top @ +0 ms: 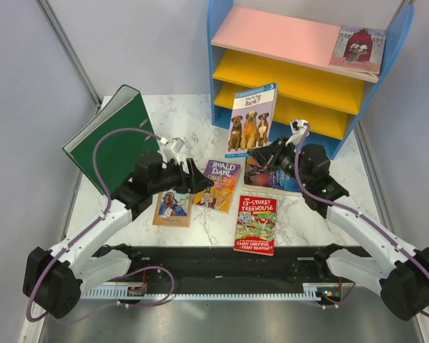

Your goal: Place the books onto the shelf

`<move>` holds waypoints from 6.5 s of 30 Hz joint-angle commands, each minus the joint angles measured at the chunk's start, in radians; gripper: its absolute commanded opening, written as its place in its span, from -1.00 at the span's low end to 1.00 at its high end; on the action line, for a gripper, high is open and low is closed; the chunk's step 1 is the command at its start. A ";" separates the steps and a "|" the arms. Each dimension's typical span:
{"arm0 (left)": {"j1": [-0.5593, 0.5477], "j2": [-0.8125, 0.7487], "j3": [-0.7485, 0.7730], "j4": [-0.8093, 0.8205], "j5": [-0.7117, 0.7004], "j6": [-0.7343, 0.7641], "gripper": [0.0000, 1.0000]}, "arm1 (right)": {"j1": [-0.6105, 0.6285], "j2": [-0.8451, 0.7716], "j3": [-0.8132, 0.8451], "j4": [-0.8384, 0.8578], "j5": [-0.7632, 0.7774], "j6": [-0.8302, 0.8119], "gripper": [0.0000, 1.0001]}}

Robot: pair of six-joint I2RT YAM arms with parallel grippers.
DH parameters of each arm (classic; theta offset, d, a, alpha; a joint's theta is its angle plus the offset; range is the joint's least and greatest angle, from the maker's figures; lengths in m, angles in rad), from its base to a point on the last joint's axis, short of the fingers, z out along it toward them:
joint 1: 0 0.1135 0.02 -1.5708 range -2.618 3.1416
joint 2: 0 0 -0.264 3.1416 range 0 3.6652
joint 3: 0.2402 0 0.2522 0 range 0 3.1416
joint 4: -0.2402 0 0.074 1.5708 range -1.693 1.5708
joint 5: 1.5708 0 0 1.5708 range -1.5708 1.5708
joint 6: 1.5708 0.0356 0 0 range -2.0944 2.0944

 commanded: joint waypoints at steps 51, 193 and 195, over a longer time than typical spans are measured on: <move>-0.091 0.001 -0.095 -0.021 -0.094 0.028 0.64 | -0.438 0.799 1.220 -0.080 -0.399 0.324 -0.72; -0.104 -0.104 -0.165 -0.078 -0.128 0.014 0.68 | -0.199 0.784 1.422 -0.833 0.184 -0.419 -1.00; -0.104 -0.102 -0.162 -0.078 -0.132 0.017 0.68 | -0.199 0.785 1.422 -0.818 0.189 -0.417 -1.00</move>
